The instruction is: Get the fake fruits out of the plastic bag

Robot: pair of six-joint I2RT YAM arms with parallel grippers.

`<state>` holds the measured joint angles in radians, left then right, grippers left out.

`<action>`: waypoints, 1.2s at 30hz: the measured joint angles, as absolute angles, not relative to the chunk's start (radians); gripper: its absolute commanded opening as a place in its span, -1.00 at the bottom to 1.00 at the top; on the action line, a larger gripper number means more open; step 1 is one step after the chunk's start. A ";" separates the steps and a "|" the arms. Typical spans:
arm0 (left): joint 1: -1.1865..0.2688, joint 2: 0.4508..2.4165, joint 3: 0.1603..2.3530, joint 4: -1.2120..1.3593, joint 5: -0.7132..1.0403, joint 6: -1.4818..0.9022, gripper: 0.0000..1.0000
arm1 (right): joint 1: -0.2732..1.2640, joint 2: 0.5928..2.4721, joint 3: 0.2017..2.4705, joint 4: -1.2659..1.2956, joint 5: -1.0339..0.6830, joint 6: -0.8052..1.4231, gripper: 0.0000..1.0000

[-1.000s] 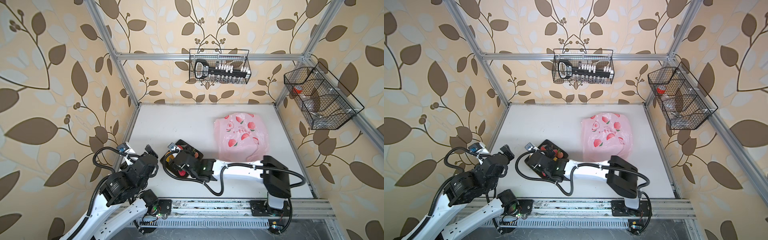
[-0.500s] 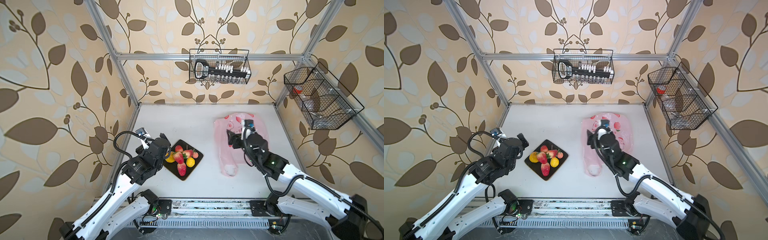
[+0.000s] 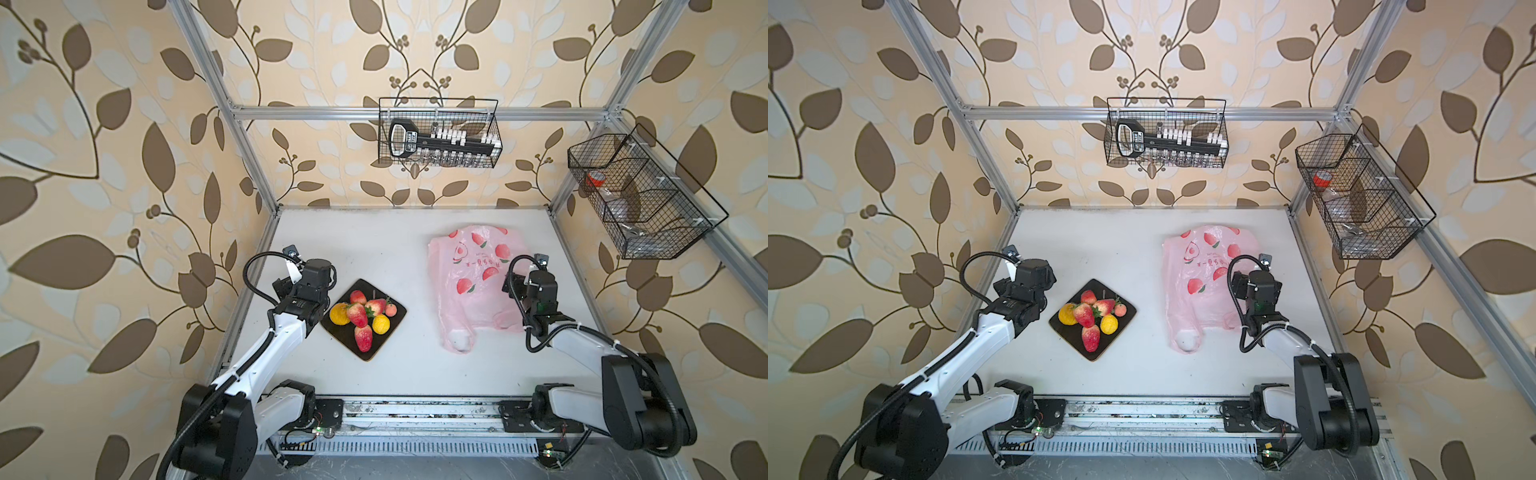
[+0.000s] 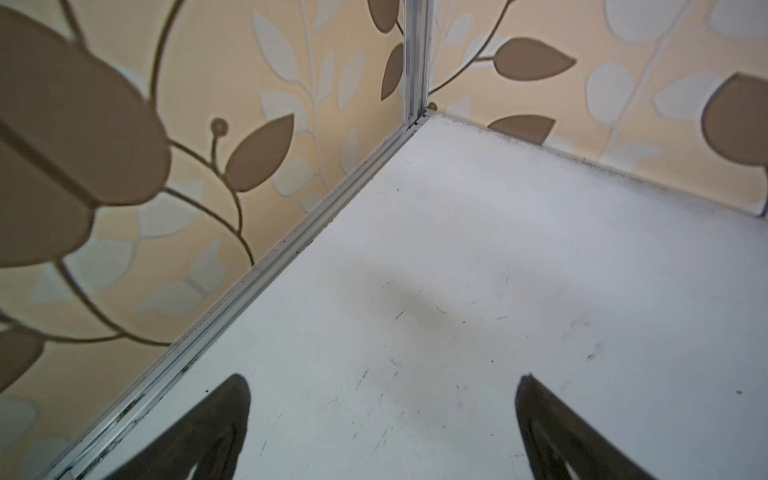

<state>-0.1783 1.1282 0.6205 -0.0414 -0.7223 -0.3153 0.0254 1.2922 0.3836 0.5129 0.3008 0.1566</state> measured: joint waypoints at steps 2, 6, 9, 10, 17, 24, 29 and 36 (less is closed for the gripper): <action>-0.141 1.177 0.590 0.030 -0.689 -0.269 0.98 | 0.017 1.340 0.356 0.620 0.276 0.135 0.92; -0.083 1.250 0.521 0.179 -0.628 -0.199 0.98 | 0.005 1.449 0.318 0.824 0.223 0.106 0.92; -0.078 1.258 0.445 0.283 -0.574 -0.170 0.98 | -0.001 1.477 0.263 0.960 0.183 0.094 0.94; -0.078 1.262 0.422 0.319 -0.555 -0.161 0.98 | -0.003 1.488 0.243 1.009 0.175 0.092 0.94; -0.077 1.364 0.359 0.562 -0.457 -0.131 0.98 | -0.012 1.493 0.220 1.110 0.171 0.093 0.99; -0.077 1.450 0.347 0.704 -0.373 -0.100 0.98 | -0.012 1.493 0.220 1.134 0.176 0.093 0.99; -0.067 1.516 0.342 0.737 -0.337 -0.085 0.98 | -0.012 1.494 0.221 1.130 0.171 0.092 0.99; -0.057 1.514 0.345 0.735 -0.319 -0.085 0.98 | -0.012 1.494 0.222 1.126 0.103 0.068 0.99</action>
